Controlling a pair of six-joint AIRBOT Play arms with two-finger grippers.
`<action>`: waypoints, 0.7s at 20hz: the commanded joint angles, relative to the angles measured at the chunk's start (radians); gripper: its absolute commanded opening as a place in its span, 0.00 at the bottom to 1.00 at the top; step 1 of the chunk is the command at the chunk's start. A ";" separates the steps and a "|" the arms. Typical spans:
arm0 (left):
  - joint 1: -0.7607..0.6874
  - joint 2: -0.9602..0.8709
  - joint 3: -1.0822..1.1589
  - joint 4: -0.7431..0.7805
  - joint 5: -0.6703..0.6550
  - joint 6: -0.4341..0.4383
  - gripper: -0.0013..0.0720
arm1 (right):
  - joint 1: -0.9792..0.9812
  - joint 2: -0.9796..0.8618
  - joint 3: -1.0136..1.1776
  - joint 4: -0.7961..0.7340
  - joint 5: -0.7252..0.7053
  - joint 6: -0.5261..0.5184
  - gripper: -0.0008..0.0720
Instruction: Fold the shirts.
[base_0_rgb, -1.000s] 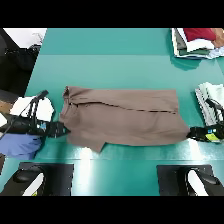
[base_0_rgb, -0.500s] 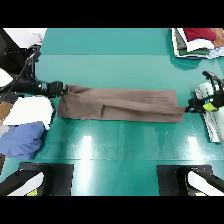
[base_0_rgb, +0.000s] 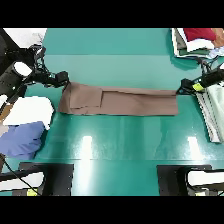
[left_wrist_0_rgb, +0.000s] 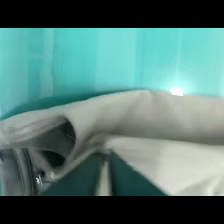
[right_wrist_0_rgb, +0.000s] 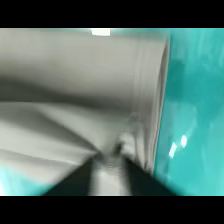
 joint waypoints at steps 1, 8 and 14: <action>0.000 -0.024 0.026 -0.031 0.070 0.002 0.87 | -0.008 -0.123 0.109 0.177 -0.057 -0.003 0.74; -0.001 -0.019 0.155 -0.031 -0.237 0.023 0.72 | -0.102 -0.099 0.051 0.200 0.101 -0.112 0.74; -0.008 -0.021 0.154 -0.043 -0.292 0.029 0.05 | -0.243 -0.060 -0.168 0.203 0.090 -0.182 0.82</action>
